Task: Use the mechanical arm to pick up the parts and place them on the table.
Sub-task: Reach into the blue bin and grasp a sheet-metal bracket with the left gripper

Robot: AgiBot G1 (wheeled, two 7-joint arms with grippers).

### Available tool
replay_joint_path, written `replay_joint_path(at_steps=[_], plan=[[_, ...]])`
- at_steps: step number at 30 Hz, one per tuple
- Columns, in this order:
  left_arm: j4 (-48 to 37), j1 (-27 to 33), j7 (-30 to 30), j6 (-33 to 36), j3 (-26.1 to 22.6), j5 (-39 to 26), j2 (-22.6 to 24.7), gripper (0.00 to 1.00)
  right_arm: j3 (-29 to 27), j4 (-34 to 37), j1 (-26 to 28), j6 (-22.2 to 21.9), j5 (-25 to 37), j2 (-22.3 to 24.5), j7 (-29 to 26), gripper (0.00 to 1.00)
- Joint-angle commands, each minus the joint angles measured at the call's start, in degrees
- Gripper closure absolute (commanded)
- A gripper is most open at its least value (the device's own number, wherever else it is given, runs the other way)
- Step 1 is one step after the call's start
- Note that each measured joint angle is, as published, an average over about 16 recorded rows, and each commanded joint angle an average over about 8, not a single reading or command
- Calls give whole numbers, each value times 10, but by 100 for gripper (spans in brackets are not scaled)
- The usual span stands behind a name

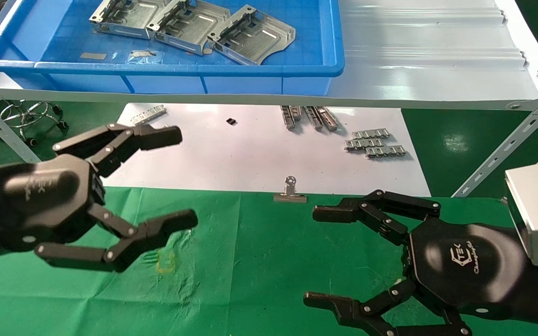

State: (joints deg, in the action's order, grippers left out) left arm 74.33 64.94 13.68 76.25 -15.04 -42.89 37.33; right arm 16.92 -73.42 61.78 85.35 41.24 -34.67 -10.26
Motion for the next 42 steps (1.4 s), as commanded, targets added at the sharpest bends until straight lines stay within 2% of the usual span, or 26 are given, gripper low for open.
replay_joint_path(at_steps=[1,8,19,24,34,36,37,42], plan=[[5,6,9,-17,3,0,2,0,0,0,0,0,0,0,0,100],[-22,63,35,-79,-26,-56,45,0,0,0,0,0,0,0,0,100],[-118,146,31,-152,-50,-127,103,0,1,0,0,0,0,0,0,100],[-190,209,30,-180,-73,-174,138,0,1,0,0,0,-1,0,0,100],[-385,354,12,-215,-129,-274,227,0,1,0,0,0,-1,0,1,100],[-423,378,7,-221,-137,-288,244,7,1,0,0,0,-1,0,1,100],[-441,389,5,-223,-141,-295,251,17,1,0,0,0,-1,0,1,100],[-524,434,-4,-238,-157,-322,285,79,1,0,0,-1,-1,1,1,100]])
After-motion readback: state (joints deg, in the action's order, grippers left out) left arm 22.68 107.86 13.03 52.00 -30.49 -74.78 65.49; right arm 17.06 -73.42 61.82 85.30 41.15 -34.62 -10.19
